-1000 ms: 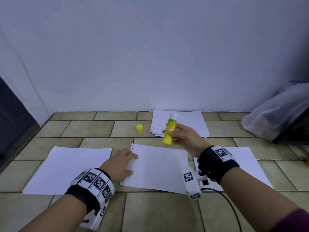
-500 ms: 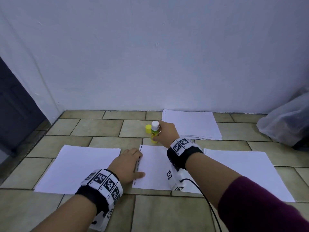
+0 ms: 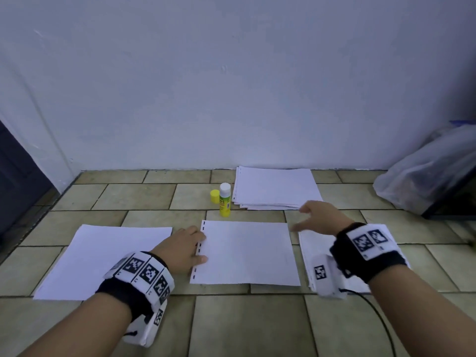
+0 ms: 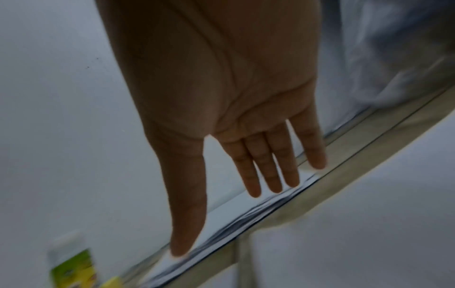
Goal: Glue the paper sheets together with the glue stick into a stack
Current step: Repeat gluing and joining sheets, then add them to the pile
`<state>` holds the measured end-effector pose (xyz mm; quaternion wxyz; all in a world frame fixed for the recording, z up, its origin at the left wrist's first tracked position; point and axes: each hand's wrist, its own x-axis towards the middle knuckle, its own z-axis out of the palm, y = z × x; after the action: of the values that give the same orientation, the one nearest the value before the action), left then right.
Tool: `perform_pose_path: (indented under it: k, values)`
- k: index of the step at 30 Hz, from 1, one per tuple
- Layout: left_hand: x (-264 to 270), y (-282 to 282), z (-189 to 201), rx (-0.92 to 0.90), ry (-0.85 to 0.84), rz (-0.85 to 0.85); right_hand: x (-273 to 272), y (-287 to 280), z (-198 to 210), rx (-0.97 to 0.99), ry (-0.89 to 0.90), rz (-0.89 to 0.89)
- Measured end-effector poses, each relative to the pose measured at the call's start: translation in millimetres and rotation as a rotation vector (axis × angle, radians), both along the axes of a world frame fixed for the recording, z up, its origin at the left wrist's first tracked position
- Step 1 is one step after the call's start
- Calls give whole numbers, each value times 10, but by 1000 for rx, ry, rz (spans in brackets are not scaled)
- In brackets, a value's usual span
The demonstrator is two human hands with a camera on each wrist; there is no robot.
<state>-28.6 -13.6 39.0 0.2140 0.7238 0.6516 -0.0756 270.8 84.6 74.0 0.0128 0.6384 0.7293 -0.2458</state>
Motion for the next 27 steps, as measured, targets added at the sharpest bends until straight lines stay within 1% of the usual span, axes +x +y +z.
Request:
perform_pose_path:
  k: [2,4,6,9,13,17,20,25,27]
  values:
    - [6,4,9,-15,18,-13,286,-111,-6,-70,-155,-13]
    - [11,-15,-1,-15,35,-27,475,-248,-78,-136,-206,-25]
    - [17,-40,-10,-14,42,-38,575,-368,-180,-146,-227,-10]
    - [30,-83,-6,-9,46,-46,657,-466,-251,-84,-193,-4]
    - [69,-132,-2,-5,44,-45,738,-483,-229,-87,-64,-33]
    - [78,-155,8,-2,29,-41,794,-480,-234,-34,-90,-11]
    - [72,-166,2,-1,13,-36,825,-479,-231,15,-65,7]
    - [75,-173,-12,2,9,-35,869,-435,-231,-32,-74,15]
    - [80,-175,-13,3,10,-37,881,-398,-179,-1,-76,-23]
